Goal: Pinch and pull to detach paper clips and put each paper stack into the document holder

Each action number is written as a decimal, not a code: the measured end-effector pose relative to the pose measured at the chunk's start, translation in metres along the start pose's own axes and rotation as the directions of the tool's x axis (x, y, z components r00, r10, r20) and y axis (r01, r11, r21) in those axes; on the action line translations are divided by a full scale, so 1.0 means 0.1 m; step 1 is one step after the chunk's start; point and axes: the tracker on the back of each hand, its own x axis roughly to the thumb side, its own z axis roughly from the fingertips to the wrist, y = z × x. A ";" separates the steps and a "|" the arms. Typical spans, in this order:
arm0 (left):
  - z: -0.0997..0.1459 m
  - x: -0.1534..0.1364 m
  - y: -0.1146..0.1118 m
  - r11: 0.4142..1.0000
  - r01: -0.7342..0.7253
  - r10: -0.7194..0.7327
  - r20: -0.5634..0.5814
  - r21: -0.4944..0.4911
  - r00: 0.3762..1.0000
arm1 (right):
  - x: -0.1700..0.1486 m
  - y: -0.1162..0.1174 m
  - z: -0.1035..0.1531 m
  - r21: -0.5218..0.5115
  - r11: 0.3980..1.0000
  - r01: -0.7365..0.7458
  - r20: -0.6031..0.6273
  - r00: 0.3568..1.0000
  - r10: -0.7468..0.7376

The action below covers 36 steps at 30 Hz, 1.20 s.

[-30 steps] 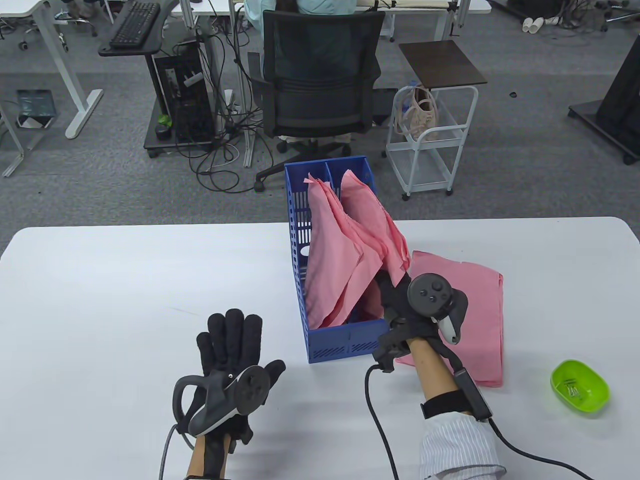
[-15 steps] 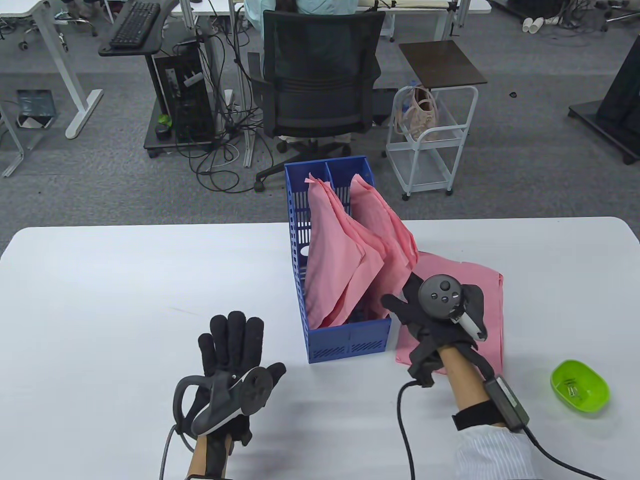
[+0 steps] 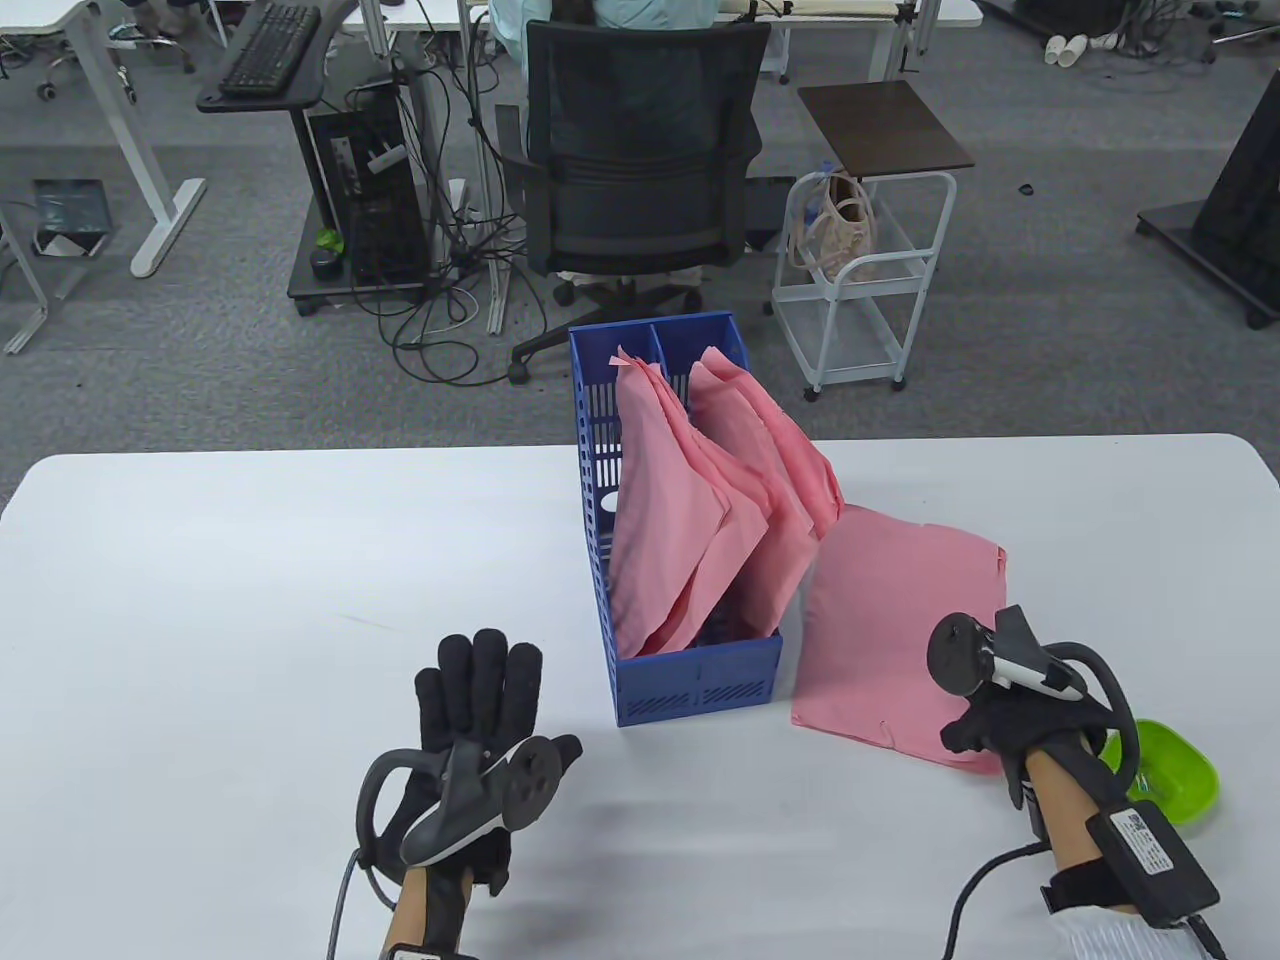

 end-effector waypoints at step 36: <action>-0.03 0.10 -0.04 0.997 0.047 -0.045 0.028 -0.058 0.999 | 0.14 0.35 -0.13 -0.091 0.977 -0.191 -0.107 0.978 0.181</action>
